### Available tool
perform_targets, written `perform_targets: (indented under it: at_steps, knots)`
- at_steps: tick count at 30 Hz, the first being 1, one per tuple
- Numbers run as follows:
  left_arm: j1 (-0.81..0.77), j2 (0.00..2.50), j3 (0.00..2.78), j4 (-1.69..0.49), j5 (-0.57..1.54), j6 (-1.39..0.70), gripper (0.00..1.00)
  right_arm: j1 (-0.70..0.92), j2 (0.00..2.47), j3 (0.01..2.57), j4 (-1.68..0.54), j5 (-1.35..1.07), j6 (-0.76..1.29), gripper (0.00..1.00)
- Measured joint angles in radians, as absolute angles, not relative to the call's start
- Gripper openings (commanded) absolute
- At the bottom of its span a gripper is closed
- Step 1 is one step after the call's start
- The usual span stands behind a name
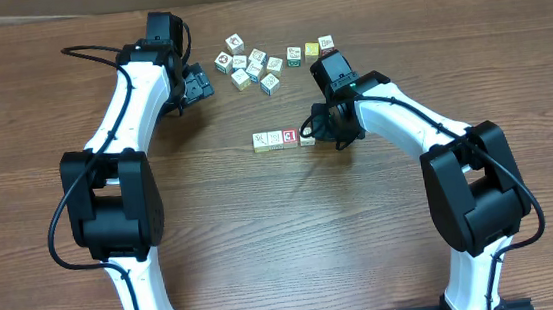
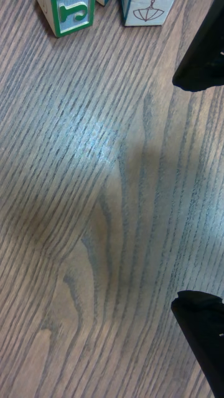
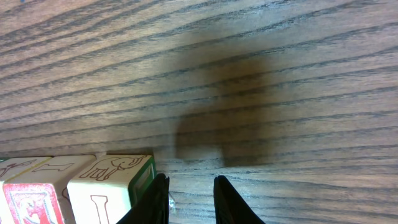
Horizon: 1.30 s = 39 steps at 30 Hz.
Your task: Form a horizontal line
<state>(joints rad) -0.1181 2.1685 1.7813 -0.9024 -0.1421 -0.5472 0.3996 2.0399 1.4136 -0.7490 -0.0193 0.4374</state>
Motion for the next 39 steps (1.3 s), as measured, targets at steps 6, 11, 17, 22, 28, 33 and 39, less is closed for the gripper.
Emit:
perform_targets:
  at_steps: [6,11,17,22,28,33,39]
  knots:
    - [-0.118,2.168,1.781,-0.902,-0.142,-0.547,1.00,0.400,2.040,1.414,-0.748,-0.022,0.438,0.21]
    - [-0.118,2.168,1.781,-0.902,-0.142,-0.547,1.00,0.400,2.040,1.414,-0.747,-0.029,0.437,0.22]
    - [-0.118,2.168,1.781,-0.902,-0.142,-0.547,1.00,0.400,2.040,1.414,-0.741,-0.049,0.438,0.22]
    - [-0.118,2.168,1.781,-0.902,-0.142,-0.547,1.00,0.400,2.040,1.414,-0.741,-0.050,0.438,0.22]
    - [-0.118,2.168,1.781,-0.902,-0.142,-0.547,1.00,0.400,2.040,1.414,-0.736,-0.071,0.438,0.22]
    - [-0.118,2.168,1.781,-0.902,-0.142,-0.547,1.00,0.400,2.040,1.414,-0.735,-0.079,0.438,0.22]
    - [-0.118,2.168,1.781,-0.902,-0.142,-0.547,1.00,0.400,2.040,1.414,-0.735,-0.090,0.438,0.22]
